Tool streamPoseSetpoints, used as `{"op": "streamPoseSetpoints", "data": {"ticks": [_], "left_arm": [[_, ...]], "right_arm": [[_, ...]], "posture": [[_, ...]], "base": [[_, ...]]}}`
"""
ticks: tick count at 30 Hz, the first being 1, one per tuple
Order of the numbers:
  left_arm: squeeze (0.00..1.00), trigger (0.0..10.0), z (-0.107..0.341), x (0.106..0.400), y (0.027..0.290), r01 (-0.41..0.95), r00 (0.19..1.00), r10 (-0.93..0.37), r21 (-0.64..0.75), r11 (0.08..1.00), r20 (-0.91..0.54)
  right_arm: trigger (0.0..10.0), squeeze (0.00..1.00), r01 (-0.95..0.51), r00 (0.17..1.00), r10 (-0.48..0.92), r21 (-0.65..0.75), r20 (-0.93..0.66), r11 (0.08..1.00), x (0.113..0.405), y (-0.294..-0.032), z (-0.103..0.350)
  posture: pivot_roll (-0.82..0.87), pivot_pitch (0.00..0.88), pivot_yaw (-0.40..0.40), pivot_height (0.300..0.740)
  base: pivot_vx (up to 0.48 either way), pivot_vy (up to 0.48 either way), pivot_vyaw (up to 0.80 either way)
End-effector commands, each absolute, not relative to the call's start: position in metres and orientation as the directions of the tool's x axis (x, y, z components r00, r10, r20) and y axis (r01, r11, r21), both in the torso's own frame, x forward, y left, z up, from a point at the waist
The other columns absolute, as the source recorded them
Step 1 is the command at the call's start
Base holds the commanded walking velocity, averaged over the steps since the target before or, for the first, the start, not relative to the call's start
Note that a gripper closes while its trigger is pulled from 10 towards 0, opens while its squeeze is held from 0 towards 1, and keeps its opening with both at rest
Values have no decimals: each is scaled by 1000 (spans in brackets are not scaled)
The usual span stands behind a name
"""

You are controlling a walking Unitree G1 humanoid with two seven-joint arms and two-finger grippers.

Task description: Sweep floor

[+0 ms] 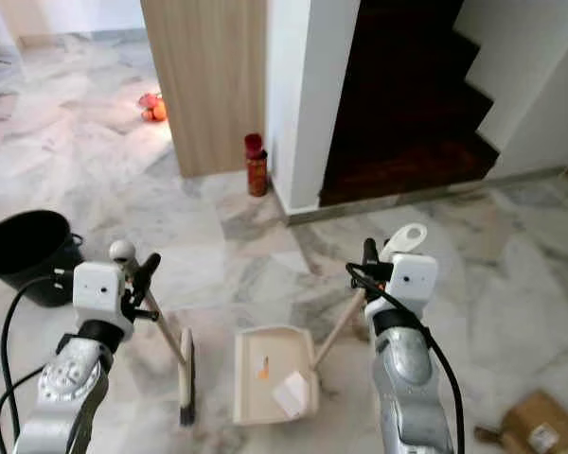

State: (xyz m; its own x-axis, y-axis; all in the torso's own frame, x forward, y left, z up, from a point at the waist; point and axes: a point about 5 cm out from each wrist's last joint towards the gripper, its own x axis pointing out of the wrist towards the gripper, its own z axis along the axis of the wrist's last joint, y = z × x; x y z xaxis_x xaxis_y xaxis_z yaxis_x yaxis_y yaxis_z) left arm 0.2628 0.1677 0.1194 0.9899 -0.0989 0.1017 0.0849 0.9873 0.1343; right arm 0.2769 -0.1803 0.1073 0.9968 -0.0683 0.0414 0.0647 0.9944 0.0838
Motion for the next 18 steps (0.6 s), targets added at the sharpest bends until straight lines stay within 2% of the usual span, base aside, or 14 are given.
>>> {"op": "streamPoseSetpoints", "data": {"ticks": [1,18], "left_arm": [[0,10000,130,263,172,72,985,-92,138,988,145],[0,10000,131,263,173,69,986,-89,140,988,141]], "right_arm": [[10000,0,59,993,-67,88,98,994,280,-180,122],[10000,0,51,994,-61,109,93,993,282,-178,123]], "posture": [[76,118,-13,740],[82,124,-10,740]], "base": [[0,390,0],[0,395,0]]}}
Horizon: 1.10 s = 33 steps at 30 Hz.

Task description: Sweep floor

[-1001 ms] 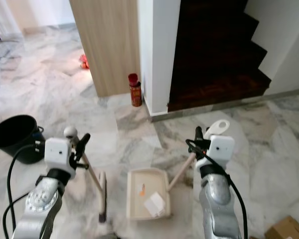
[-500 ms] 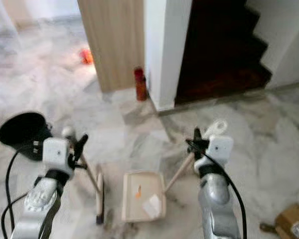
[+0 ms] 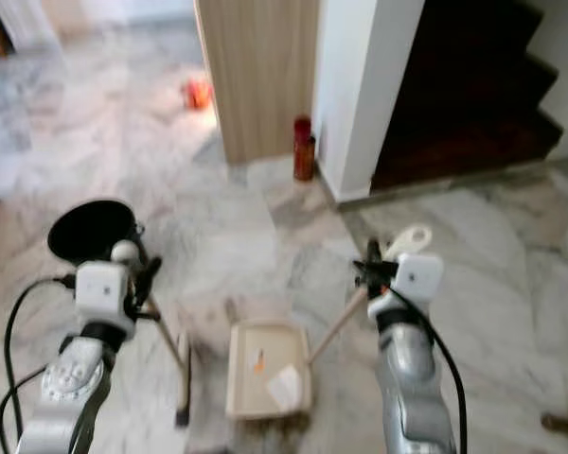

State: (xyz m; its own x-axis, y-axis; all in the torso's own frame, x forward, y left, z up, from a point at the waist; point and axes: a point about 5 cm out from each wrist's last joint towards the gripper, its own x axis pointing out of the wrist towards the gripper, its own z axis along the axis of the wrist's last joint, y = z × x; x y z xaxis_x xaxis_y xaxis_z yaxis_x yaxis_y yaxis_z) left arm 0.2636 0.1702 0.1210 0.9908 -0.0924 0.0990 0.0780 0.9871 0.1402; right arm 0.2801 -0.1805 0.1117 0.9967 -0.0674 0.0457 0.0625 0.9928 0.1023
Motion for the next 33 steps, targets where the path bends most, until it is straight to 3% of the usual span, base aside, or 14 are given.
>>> {"op": "streamPoseSetpoints", "data": {"ticks": [1,33], "left_arm": [[0,10000,131,263,173,69,986,-89,140,988,141],[0,10000,133,263,176,67,987,-87,149,987,137]], "right_arm": [[10000,0,51,994,-61,109,93,993,282,-178,123],[10000,0,36,995,-47,121,89,992,283,-173,124]], "posture": [[82,124,-10,740],[91,134,-4,740]], "base": [[0,394,0],[0,393,0]]}}
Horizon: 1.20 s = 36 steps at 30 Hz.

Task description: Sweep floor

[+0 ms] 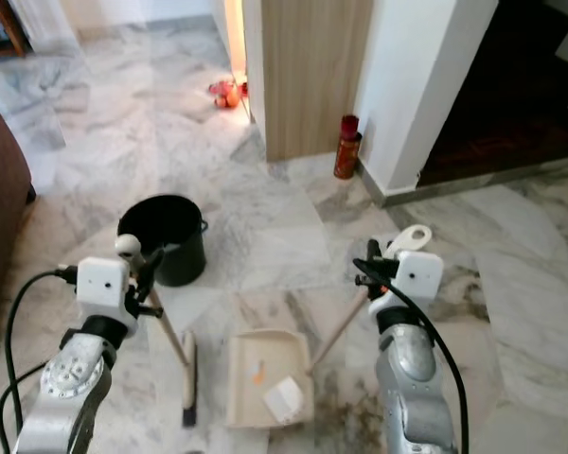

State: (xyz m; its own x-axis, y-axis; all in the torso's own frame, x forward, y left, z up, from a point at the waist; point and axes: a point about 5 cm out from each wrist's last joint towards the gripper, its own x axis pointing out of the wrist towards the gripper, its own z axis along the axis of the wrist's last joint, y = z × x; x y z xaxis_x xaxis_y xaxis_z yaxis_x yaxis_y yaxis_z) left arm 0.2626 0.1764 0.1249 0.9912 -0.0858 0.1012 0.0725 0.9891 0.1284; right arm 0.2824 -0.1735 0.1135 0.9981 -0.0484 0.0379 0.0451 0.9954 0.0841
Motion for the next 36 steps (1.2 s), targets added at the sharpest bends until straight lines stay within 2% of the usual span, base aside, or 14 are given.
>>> {"op": "streamPoseSetpoints", "data": {"ticks": [1,17,36], "left_arm": [[0,10000,133,263,176,67,987,-87,149,987,136],[0,10000,133,263,175,71,987,-92,152,986,135],[0,10000,133,263,176,58,989,-80,169,984,127]], "right_arm": [[10000,0,36,995,-47,122,89,992,283,-173,124],[10000,0,26,995,-38,132,92,991,284,-170,125],[10000,0,6,995,-20,145,94,989,285,-168,125]], "posture": [[91,134,-4,740],[92,119,-1,740],[97,140,0,740]], "base": [[0,394,0],[0,385,0],[0,0,59]]}}
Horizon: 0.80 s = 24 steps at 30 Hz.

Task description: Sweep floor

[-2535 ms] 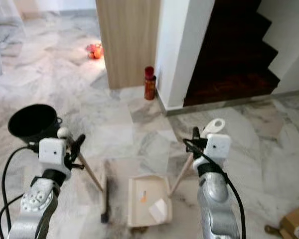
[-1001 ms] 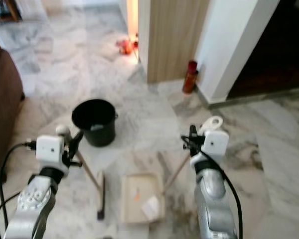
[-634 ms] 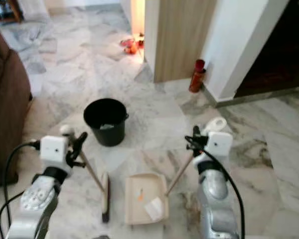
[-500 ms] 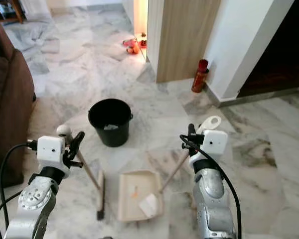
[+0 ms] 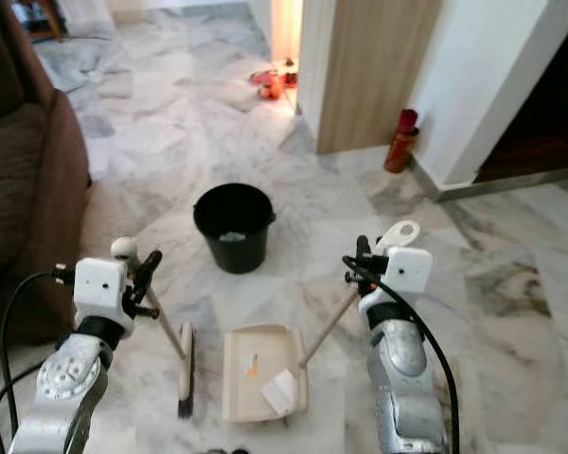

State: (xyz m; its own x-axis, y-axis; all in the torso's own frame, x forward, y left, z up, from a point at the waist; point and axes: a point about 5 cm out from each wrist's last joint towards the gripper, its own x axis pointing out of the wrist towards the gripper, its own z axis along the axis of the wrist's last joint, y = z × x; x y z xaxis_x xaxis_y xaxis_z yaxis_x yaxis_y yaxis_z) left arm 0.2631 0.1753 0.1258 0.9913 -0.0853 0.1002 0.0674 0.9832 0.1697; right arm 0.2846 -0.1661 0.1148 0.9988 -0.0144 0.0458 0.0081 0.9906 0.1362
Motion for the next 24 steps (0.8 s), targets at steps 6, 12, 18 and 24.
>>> {"op": "streamPoseSetpoints", "data": {"ticks": [6,12,18,24], "left_arm": [[0,10000,133,263,178,47,990,-69,177,983,124],[0,10000,133,263,178,42,990,-64,177,983,123],[0,10000,133,263,178,42,990,-64,174,984,123],[0,10000,132,263,178,40,991,-61,172,984,122]], "right_arm": [[10000,0,-5,995,-7,117,101,993,285,-168,126],[10000,0,-38,994,22,144,111,989,285,-163,128],[10000,0,-31,993,15,144,114,989,285,-164,129],[10000,0,-33,993,17,142,114,989,286,-164,129]], "posture": [[97,143,1,740],[100,144,1,740],[100,145,0,740],[101,144,-3,740]], "base": [[146,0,0],[262,0,415],[164,0,0],[330,0,0]]}}
